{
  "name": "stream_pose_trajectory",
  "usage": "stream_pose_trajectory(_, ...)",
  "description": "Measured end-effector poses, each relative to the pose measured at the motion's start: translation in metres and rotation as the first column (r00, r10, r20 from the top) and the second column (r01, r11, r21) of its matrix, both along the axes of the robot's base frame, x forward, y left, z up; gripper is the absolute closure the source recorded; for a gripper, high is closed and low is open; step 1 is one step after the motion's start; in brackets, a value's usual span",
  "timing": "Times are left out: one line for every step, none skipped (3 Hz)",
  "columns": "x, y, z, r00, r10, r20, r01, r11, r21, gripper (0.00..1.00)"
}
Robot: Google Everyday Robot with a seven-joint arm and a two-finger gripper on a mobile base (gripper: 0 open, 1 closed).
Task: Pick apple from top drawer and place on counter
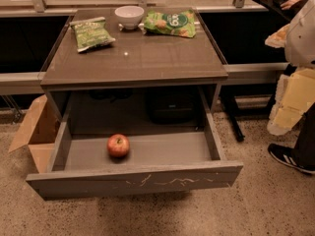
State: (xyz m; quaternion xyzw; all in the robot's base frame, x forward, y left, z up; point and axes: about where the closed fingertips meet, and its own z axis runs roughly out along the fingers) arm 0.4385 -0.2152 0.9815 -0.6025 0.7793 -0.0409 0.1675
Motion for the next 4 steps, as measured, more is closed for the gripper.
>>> stream_pose_trajectory(0.000,0.000,0.000,1.0000,0.000,0.000,0.000,1.000,0.000,0.00)
stream_pose_trajectory(0.016,0.003,-0.019,0.9991,0.042,0.002,-0.042,0.998,0.052,0.00)
stream_pose_trajectory(0.041,0.019,-0.061,0.9931,0.115,-0.023,-0.110,0.980,0.163,0.00)
stream_pose_trajectory(0.053,0.040,-0.088,0.9852,0.165,-0.045,-0.149,0.955,0.258,0.00)
